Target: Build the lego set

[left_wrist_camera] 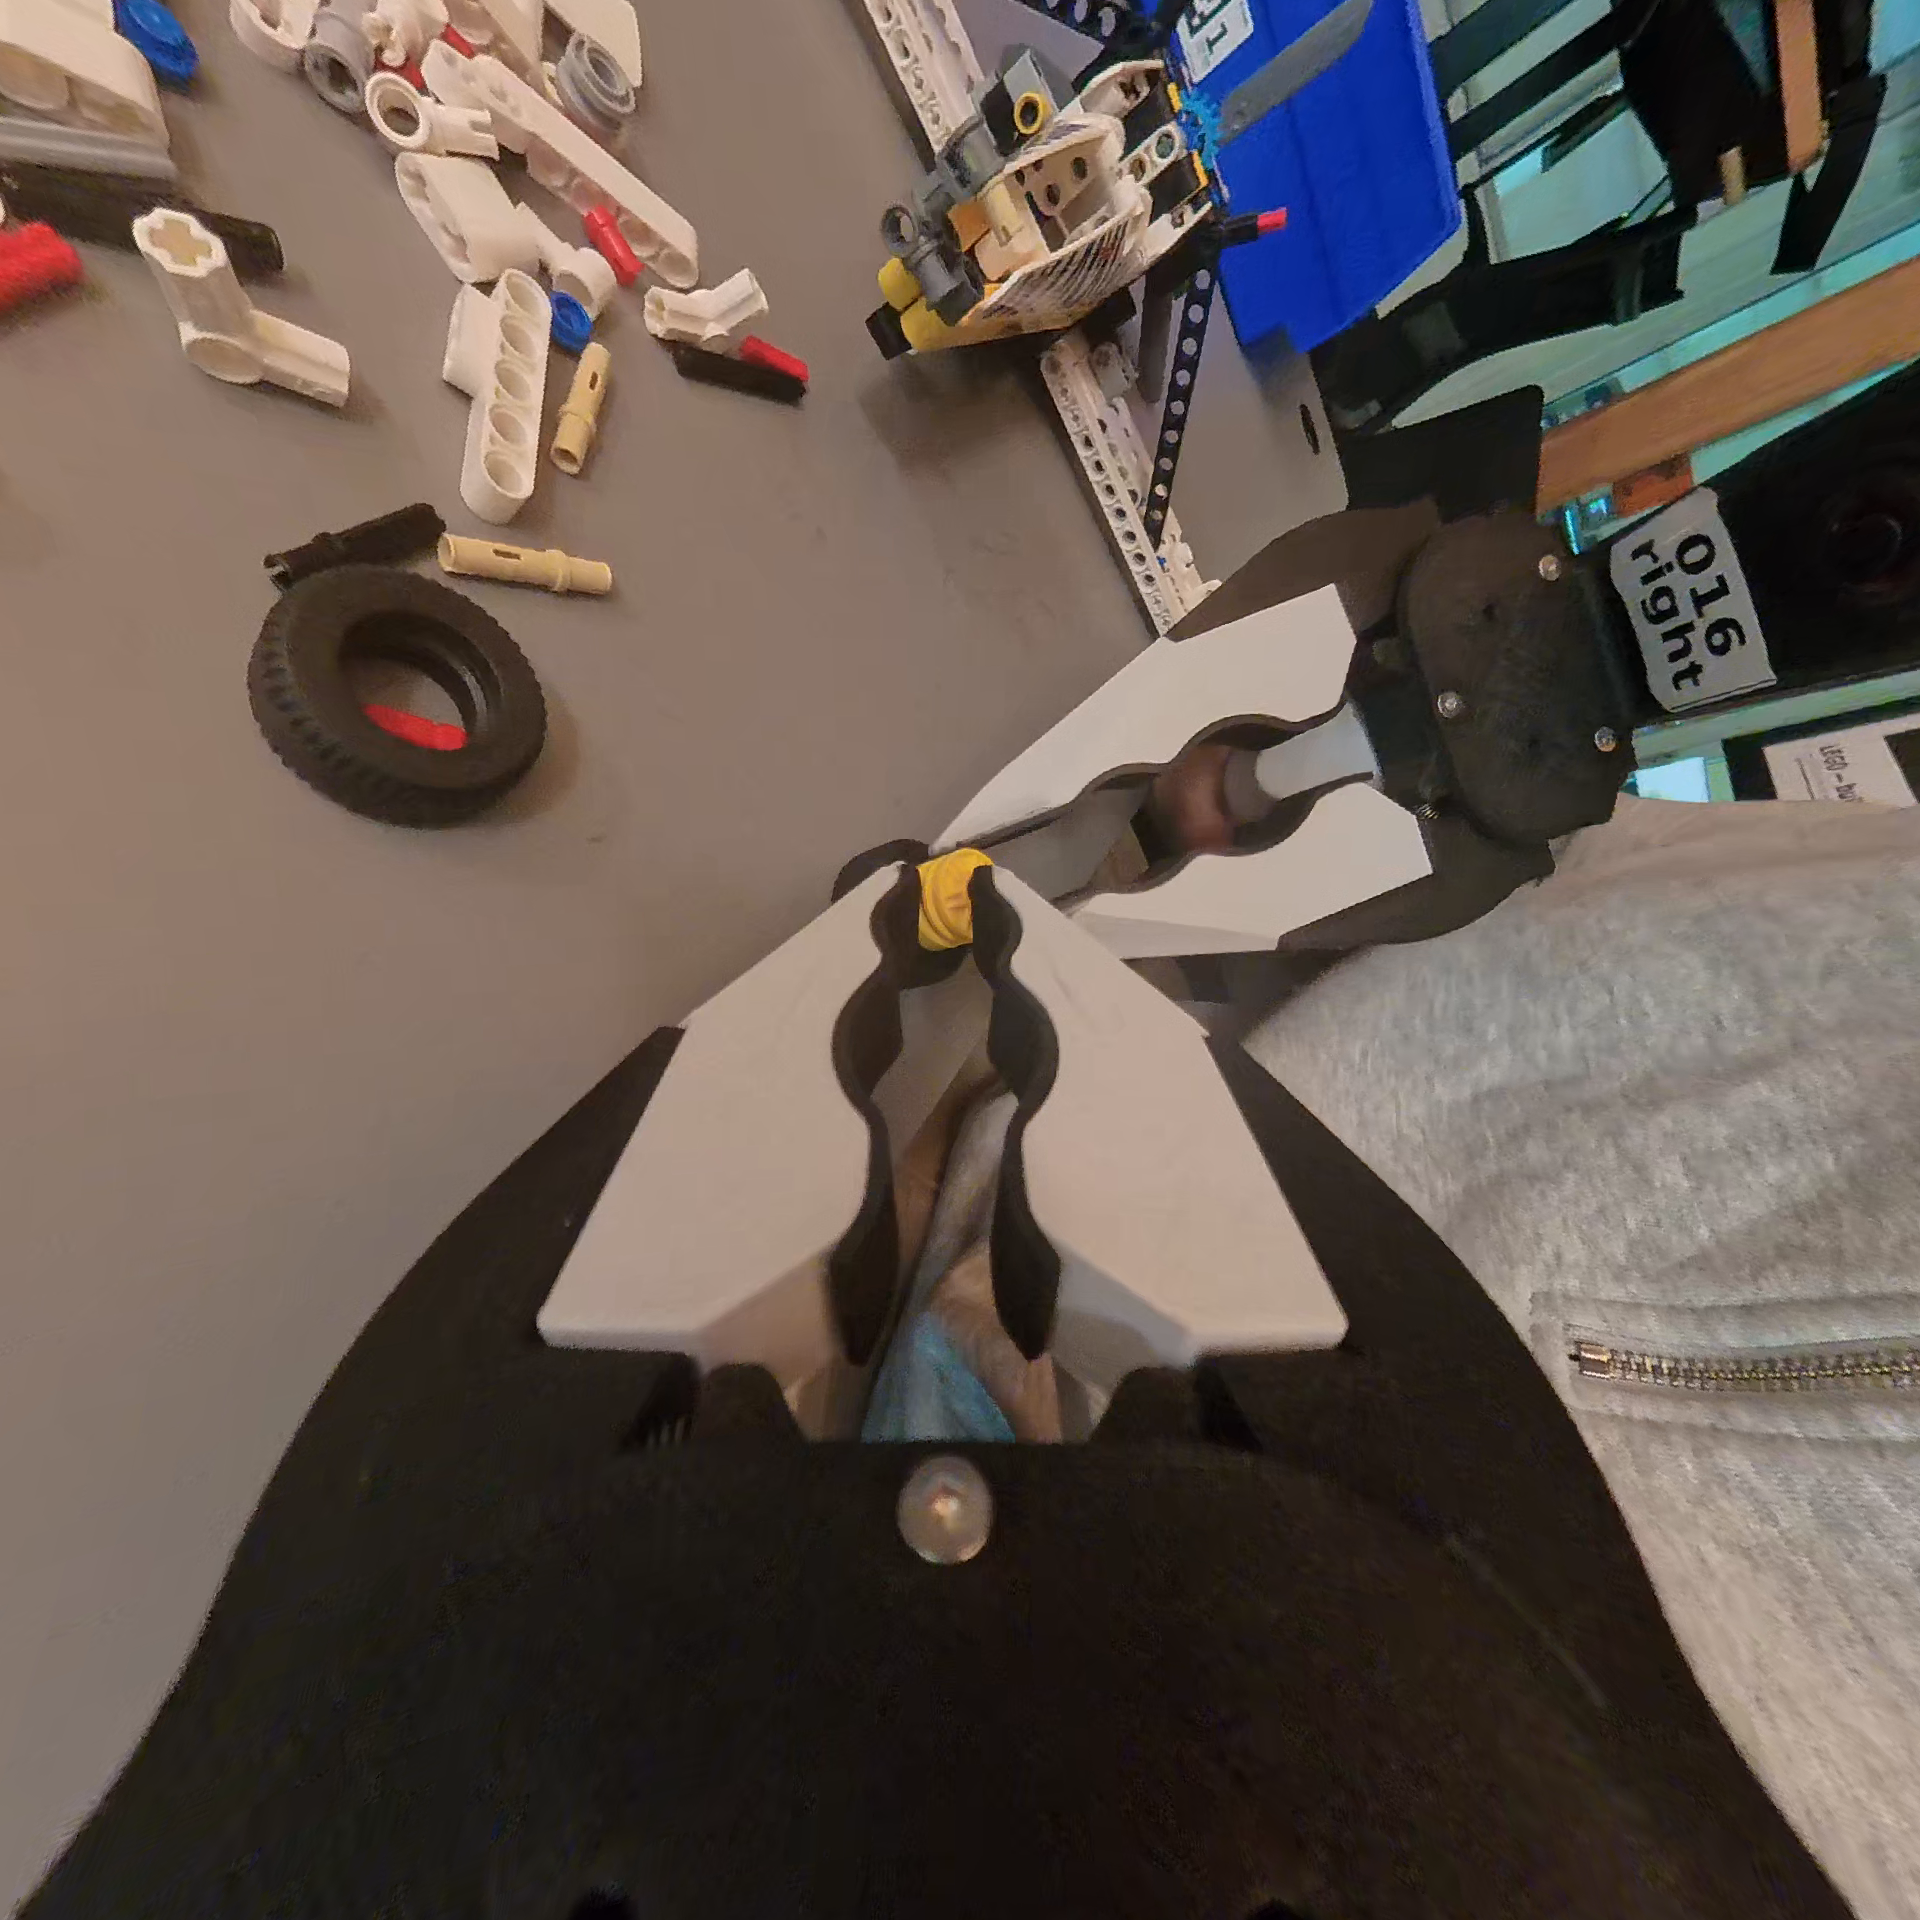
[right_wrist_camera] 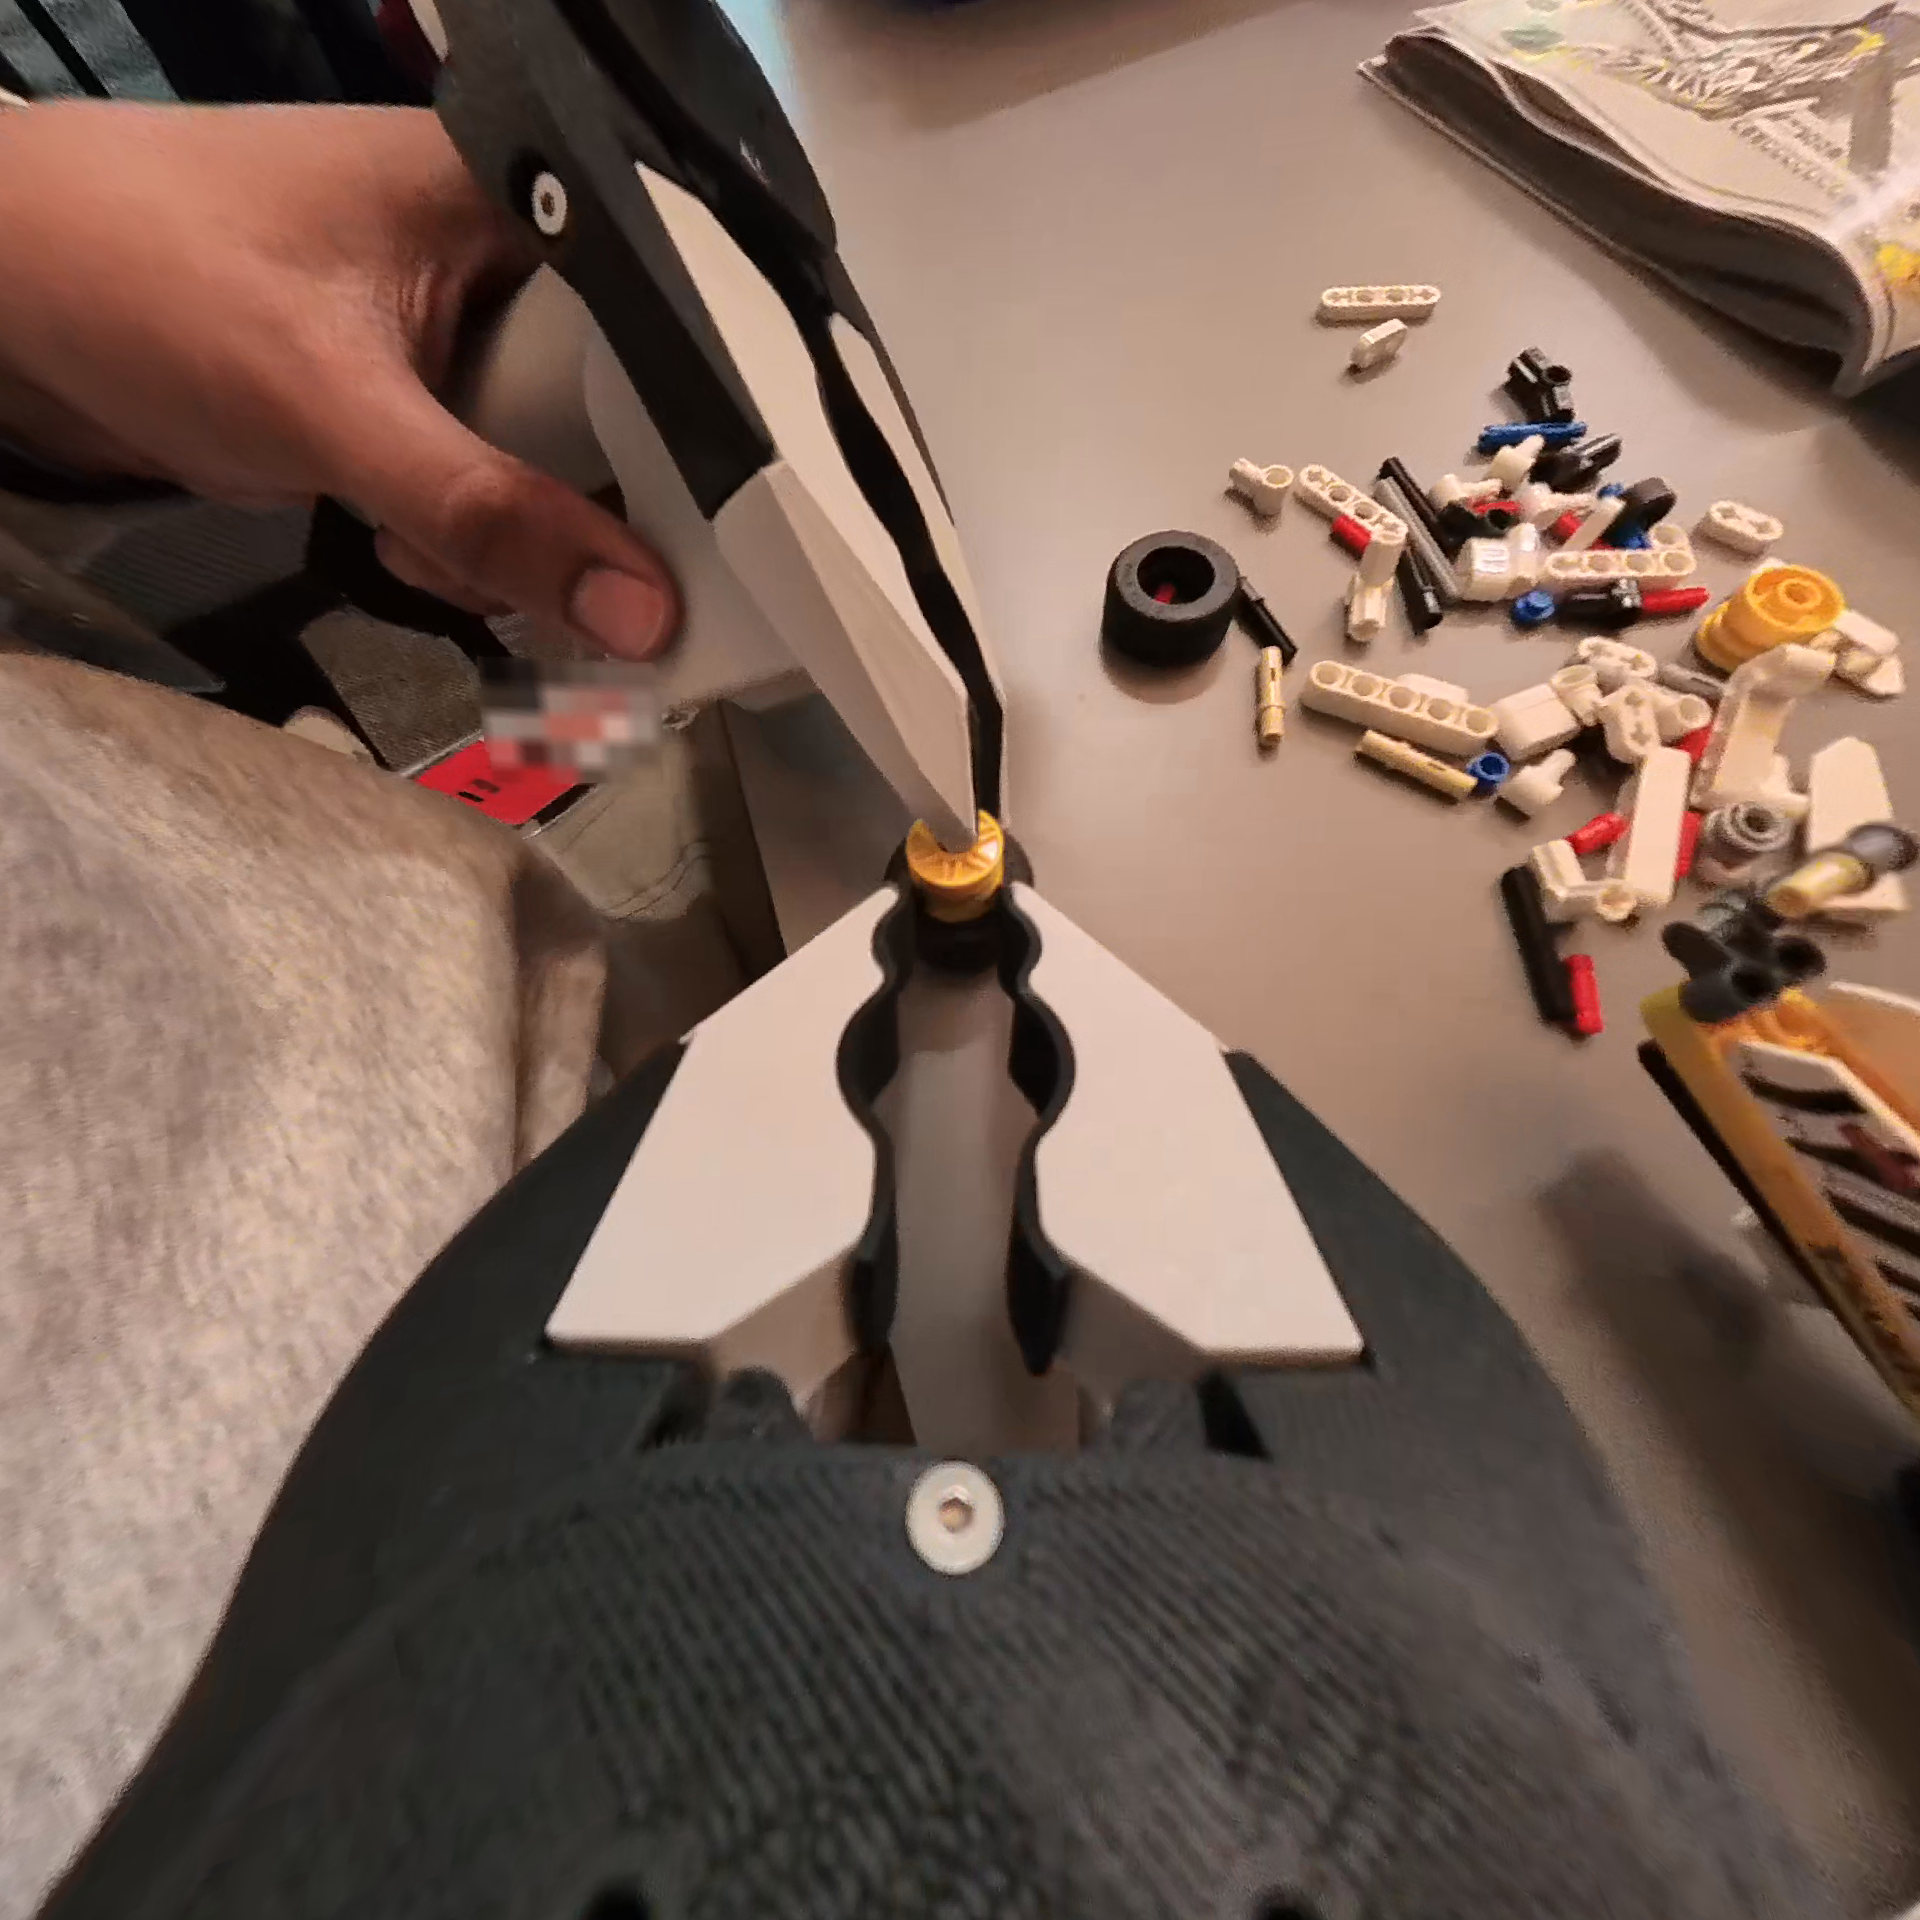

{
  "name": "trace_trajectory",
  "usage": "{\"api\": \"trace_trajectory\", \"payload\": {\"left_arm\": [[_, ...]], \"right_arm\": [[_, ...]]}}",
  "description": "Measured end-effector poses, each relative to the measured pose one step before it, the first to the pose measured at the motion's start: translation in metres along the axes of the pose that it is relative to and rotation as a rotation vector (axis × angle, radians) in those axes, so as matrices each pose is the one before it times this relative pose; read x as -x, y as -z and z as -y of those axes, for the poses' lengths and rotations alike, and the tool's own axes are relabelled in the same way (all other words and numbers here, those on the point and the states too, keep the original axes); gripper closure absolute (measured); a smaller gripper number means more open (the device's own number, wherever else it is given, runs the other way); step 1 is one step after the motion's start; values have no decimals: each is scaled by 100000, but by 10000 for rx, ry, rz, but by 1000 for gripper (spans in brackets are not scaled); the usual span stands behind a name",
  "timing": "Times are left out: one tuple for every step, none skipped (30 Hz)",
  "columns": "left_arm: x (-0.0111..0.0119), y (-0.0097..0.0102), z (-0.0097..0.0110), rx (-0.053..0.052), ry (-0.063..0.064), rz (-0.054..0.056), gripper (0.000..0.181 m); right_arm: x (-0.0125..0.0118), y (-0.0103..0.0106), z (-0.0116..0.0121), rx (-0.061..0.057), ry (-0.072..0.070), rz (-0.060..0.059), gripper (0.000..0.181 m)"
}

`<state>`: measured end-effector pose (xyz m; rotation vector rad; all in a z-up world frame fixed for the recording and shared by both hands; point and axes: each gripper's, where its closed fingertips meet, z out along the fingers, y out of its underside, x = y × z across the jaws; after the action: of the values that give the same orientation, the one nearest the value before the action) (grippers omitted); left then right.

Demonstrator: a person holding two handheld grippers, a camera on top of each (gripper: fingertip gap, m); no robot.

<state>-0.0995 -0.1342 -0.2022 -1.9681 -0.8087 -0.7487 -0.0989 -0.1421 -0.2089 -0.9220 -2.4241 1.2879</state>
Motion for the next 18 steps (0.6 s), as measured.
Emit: {"api": "trace_trajectory", "payload": {"left_arm": [[-1, -1, -2, 18, 20, 62, 172], [-6, -8, 1, 25, 11, 63, 172], [0, -13, 4, 22, -17, 75, 172], [-2, -16, 6, 20, -36, 85, 172], [6, 11, -9, 23, -27, 80, 172], [8, 11, -3, 14, -11, 61, 172], [-4, -7, -22, -4, 3, 43, 172], [2, 8, -19, -20, 18, 31, 172], [5, 0, -24, -15, 58, 29, 172], [25, 7, -64, 20, 62, 50, 172], [58, 43, -56, 58, 84, 61, 172], [13, -12, -47, 86, 59, 32, 171], [16, -23, -5, 45, -2, 52, 171], [17, -3, 17, 34, -54, 49, 171], [39, -13, -22, 46, -74, 65, 171], [42, -22, -32, 40, -122, 116, 171], [78, -38, 6, 22, -120, 163, 171], [177, -94, -49, 68, -164, 233, 170]], "right_arm": [[27, 138, -81, -52, -139, 88, 169], [10, 89, -32, -39, -107, 77, 170], [-1, 43, -21, -17, -75, 59, 172], [-1, -17, -16, 5, -50, 43, 173], [1, -6, -12, 16, -34, 36, 173], [7, -6, -12, 14, -24, 30, 173], [-2, -9, -11, 16, -28, 27, 174], [5, -3, -22, 31, -5, 19, 174], [-12, 6, -30, 57, 32, 10, 175], [11, 0, -54, 108, 67, 7, 177], [77, 43, -106, 180, 132, 36, 178], [32, 1, -43, 131, 101, -20, 179], [0, -7, -3, 83, 81, -39, 180], [-7, -12, 7, 43, 25, -18, 181], [2, 0, 0, 6, -23, 21, 181], [-4, -11, 6, -9, -49, 55, 181], [5, -6, 2, -14, -93, 75, 181], [1, -16, 4, 6, -142, 81, 181]]}}
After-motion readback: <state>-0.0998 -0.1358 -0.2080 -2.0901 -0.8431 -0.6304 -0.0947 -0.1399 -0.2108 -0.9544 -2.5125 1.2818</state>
